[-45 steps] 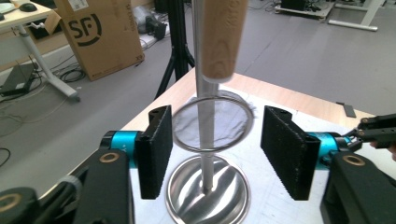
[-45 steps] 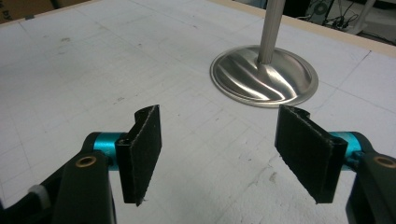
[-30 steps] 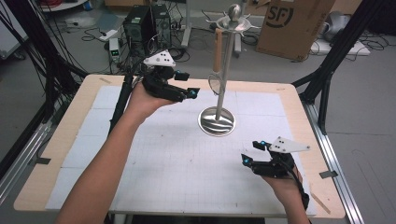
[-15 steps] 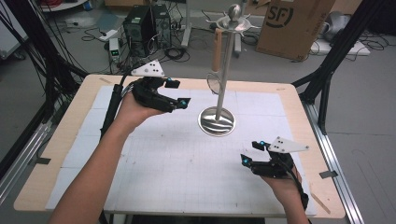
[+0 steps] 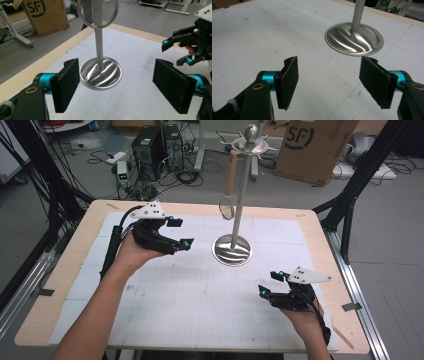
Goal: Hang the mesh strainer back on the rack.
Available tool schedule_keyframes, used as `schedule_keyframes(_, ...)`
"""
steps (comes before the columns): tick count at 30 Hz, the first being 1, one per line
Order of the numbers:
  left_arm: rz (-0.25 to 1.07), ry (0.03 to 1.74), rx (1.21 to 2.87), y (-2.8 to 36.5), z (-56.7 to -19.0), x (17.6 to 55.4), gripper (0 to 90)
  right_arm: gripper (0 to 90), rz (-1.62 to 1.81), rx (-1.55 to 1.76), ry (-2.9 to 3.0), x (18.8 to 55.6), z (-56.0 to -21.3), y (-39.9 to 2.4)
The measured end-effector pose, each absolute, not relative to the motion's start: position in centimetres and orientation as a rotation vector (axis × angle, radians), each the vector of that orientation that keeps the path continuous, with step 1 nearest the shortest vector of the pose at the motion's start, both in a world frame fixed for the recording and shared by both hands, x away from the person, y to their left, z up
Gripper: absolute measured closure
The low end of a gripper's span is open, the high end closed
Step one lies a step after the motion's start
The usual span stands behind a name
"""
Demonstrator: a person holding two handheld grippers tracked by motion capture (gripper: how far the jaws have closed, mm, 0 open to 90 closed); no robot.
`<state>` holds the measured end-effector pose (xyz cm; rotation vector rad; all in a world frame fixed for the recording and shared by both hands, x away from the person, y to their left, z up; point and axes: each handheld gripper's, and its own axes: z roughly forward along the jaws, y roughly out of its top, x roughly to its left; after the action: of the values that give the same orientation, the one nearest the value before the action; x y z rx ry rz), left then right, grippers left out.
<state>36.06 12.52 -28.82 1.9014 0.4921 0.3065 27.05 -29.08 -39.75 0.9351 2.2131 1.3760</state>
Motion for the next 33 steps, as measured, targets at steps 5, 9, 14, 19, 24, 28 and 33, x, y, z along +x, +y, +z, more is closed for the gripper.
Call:
schedule_keyframes(5,0.312,0.488,1.900,12.8,-29.8,35.2,21.7,31.1,1.376,0.945,2.212,27.0,-39.8,-29.1)
schedule_keyframes(9,0.302,0.487,1.892,13.1,-30.5,34.5,21.2,31.1,1.373,0.943,2.210,27.0,-39.8,-29.2)
schedule_keyframes(14,0.299,0.491,1.901,13.4,-31.7,33.8,20.3,31.0,1.369,0.951,2.213,27.0,-39.9,-29.2)
schedule_keyframes(19,0.276,0.512,1.903,13.3,-33.1,33.3,19.5,31.1,1.369,0.943,2.217,27.1,-39.9,-29.0)
schedule_keyframes(24,0.261,0.506,1.912,13.2,-34.0,32.7,18.7,31.1,1.370,0.943,2.216,27.1,-39.9,-29.1)
schedule_keyframes(28,0.270,0.500,1.912,13.3,-34.5,32.2,18.2,31.0,1.372,0.949,2.210,27.0,-39.9,-29.1)
schedule_keyframes(33,0.267,0.510,1.915,13.4,-35.2,31.8,17.8,31.1,1.371,0.956,2.214,27.0,-39.9,-29.1)
